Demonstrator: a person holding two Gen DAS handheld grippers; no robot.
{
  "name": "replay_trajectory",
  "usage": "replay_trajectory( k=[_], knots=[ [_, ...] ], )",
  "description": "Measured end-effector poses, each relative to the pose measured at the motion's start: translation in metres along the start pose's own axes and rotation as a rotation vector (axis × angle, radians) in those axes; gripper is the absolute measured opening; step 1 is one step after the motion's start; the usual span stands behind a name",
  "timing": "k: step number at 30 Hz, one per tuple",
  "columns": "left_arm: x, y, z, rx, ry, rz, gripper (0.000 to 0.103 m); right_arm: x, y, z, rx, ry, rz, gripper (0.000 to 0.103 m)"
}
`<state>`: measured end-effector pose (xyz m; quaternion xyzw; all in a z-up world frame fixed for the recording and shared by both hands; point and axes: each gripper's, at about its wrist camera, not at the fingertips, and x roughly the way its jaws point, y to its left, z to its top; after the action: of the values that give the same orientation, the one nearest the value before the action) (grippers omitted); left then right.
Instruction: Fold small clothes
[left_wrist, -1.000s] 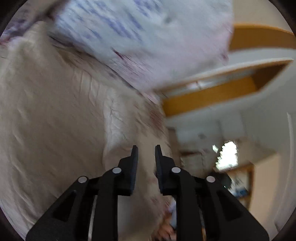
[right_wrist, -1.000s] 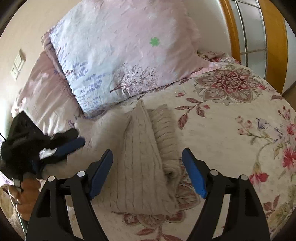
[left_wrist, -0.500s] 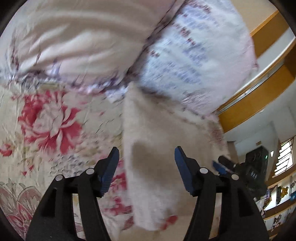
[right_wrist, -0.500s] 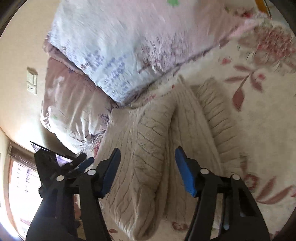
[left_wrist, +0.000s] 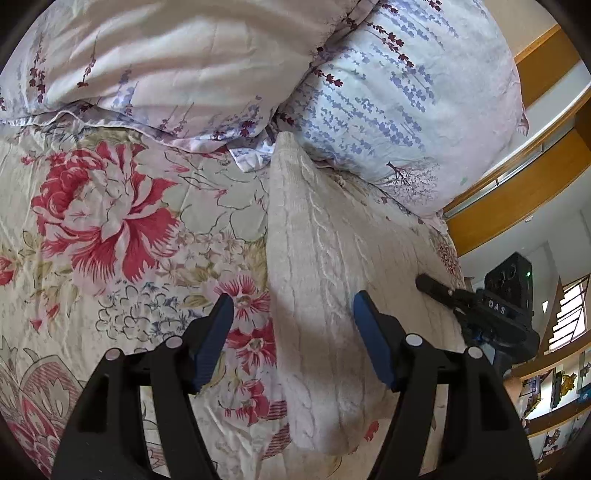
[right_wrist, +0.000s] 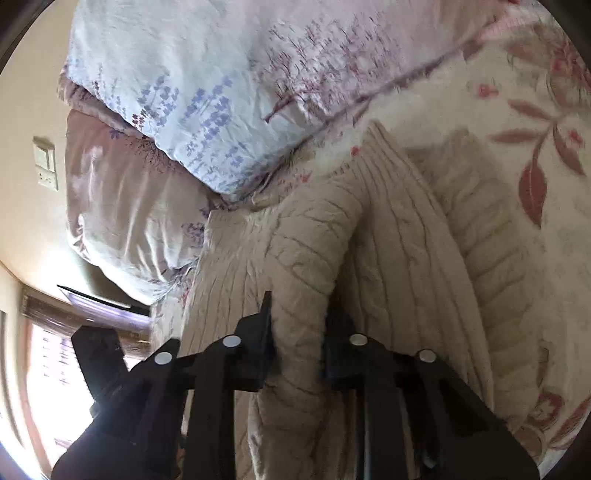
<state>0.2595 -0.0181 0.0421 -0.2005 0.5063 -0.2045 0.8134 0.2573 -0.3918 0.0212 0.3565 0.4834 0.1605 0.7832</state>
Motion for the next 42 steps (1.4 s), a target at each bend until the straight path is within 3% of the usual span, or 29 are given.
replay_trajectory(
  k=[5,8,12,15,17,20,22,25,26,28,30,33,39,42],
  knots=[
    [-0.004,-0.002,-0.006,-0.002,0.026,-0.025,0.068,-0.031,0.071,-0.010,-0.408,-0.195,-0.191,0.019],
    [-0.004,-0.006,-0.008,0.015,0.035,-0.041,0.068,-0.043,0.088,-0.017,-0.528,-0.255,-0.286,0.019],
    [-0.003,-0.011,-0.011,0.036,0.054,-0.060,0.068,-0.054,0.087,-0.020,-0.542,-0.308,-0.343,0.018],
    [-0.003,-0.015,-0.013,0.056,0.063,-0.074,0.068,-0.065,0.099,-0.031,-0.621,-0.369,-0.368,0.018],
    [-0.001,-0.018,-0.014,0.067,0.068,-0.076,0.068,-0.060,0.090,-0.026,-0.598,-0.331,-0.400,0.018],
    [0.003,-0.022,-0.019,0.076,0.096,-0.113,0.068,-0.039,0.035,-0.004,-0.415,-0.199,-0.488,0.018],
    [0.002,-0.026,-0.024,0.095,0.105,-0.128,0.068,-0.032,0.002,0.003,-0.272,-0.138,-0.451,0.019],
    [-0.005,-0.028,-0.027,0.128,0.082,-0.119,0.068,-0.045,-0.014,0.008,-0.161,-0.148,-0.349,0.025],
    [-0.009,-0.027,-0.027,0.130,0.074,-0.117,0.068,-0.053,-0.014,0.009,-0.143,-0.155,-0.355,0.028],
    [-0.014,-0.023,-0.028,0.123,0.062,-0.111,0.068,-0.073,-0.014,0.004,-0.121,-0.184,-0.342,0.047],
    [-0.017,-0.019,-0.028,0.114,0.058,-0.104,0.068,-0.089,-0.015,-0.005,-0.101,-0.206,-0.289,0.054],
    [-0.016,-0.014,-0.032,0.091,0.074,-0.103,0.068,-0.106,-0.018,-0.025,-0.081,-0.199,-0.217,0.054],
    [-0.011,-0.014,-0.037,0.072,0.085,-0.100,0.068,-0.112,-0.021,-0.058,-0.092,-0.162,-0.195,0.053],
    [-0.008,-0.016,-0.039,0.074,0.095,-0.094,0.068,-0.106,-0.022,-0.068,-0.096,-0.144,-0.183,0.044]
  ],
)
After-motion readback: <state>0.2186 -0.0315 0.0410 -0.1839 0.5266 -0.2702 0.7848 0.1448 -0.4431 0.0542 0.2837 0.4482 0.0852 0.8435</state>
